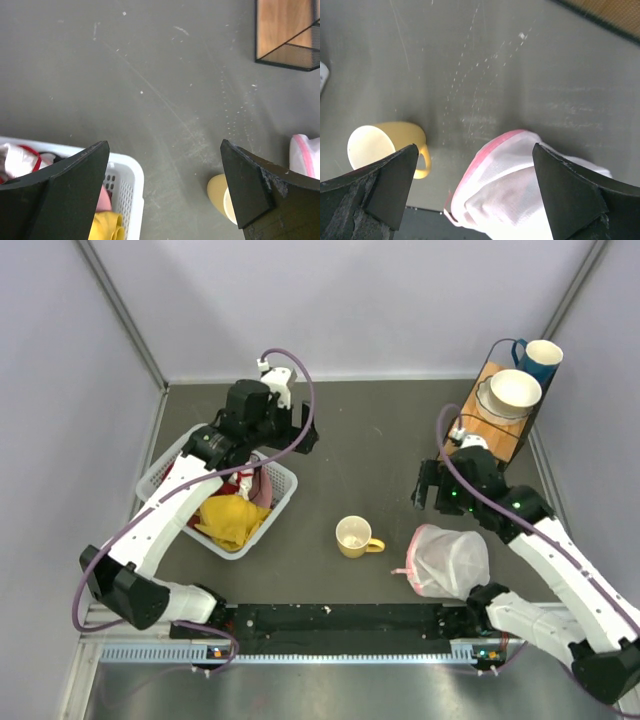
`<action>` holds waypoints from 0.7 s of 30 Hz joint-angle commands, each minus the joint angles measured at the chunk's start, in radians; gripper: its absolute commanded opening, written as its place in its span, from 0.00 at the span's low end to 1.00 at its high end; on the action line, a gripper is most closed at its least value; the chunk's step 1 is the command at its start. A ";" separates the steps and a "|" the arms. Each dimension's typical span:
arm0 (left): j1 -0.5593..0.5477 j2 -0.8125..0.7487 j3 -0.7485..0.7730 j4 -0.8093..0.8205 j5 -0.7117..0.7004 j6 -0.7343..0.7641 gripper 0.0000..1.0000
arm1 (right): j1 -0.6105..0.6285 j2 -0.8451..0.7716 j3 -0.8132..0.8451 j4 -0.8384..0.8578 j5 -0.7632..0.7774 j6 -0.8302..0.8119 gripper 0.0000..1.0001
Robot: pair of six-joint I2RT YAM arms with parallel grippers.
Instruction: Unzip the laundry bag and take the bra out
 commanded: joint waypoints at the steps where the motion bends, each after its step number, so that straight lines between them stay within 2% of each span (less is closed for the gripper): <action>1: 0.001 -0.064 -0.051 0.077 -0.125 -0.053 0.99 | 0.127 0.068 0.017 -0.027 0.118 0.136 0.98; 8: 0.001 -0.088 -0.060 0.079 -0.139 -0.074 0.99 | 0.291 0.154 -0.108 -0.033 0.265 0.357 0.98; 13: 0.001 -0.102 -0.093 0.098 -0.146 -0.079 0.99 | 0.348 0.213 -0.162 -0.006 0.279 0.452 0.98; 16: 0.001 -0.091 -0.100 0.104 -0.122 -0.088 0.99 | 0.354 0.236 -0.206 0.024 0.291 0.492 0.94; 17: 0.001 -0.087 -0.100 0.103 -0.111 -0.093 0.99 | 0.354 0.240 -0.213 0.028 0.294 0.506 0.90; 19: 0.001 -0.085 -0.099 0.103 -0.108 -0.091 0.99 | 0.354 0.237 -0.220 0.024 0.299 0.507 0.72; 20: 0.001 -0.090 -0.099 0.104 -0.114 -0.093 0.99 | 0.354 0.227 -0.222 0.027 0.300 0.509 0.40; 21: 0.001 -0.090 -0.099 0.104 -0.117 -0.091 0.99 | 0.354 0.218 -0.222 0.025 0.303 0.509 0.22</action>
